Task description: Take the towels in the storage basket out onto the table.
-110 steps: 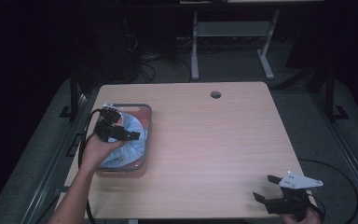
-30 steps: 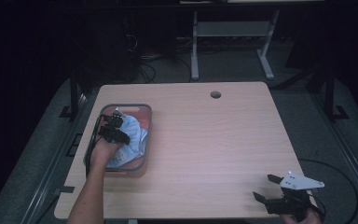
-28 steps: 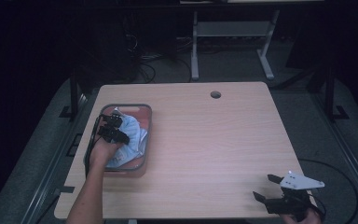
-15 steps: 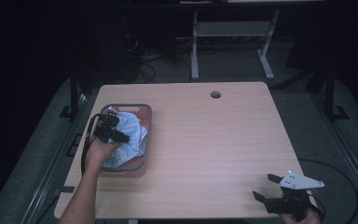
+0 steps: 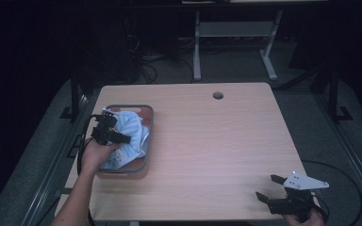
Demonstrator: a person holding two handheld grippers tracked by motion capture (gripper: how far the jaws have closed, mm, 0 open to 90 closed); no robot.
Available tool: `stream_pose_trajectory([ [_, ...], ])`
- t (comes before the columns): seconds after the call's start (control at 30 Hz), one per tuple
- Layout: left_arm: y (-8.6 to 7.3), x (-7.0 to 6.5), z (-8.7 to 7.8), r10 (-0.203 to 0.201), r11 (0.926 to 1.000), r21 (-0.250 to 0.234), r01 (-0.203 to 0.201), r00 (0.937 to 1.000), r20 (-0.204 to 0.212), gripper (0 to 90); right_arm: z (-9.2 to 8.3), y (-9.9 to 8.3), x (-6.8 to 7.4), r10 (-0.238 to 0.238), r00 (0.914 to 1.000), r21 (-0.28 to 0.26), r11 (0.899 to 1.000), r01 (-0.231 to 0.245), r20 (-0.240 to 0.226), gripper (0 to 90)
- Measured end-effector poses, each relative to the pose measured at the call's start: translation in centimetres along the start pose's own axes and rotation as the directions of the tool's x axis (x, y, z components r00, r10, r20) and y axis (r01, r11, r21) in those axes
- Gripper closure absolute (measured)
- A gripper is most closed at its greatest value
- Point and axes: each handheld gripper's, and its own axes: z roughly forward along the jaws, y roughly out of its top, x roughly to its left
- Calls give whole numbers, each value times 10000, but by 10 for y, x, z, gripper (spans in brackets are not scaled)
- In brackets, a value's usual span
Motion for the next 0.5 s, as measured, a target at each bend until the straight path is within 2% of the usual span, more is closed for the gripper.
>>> stream_pose_trajectory([
  [0.5, -4, 0, -17, 201, 9994, -285, -194, 9995, 257, 613, -1, 1, 2, -56, 10000, 0, 10000, 56, -18, 148],
])
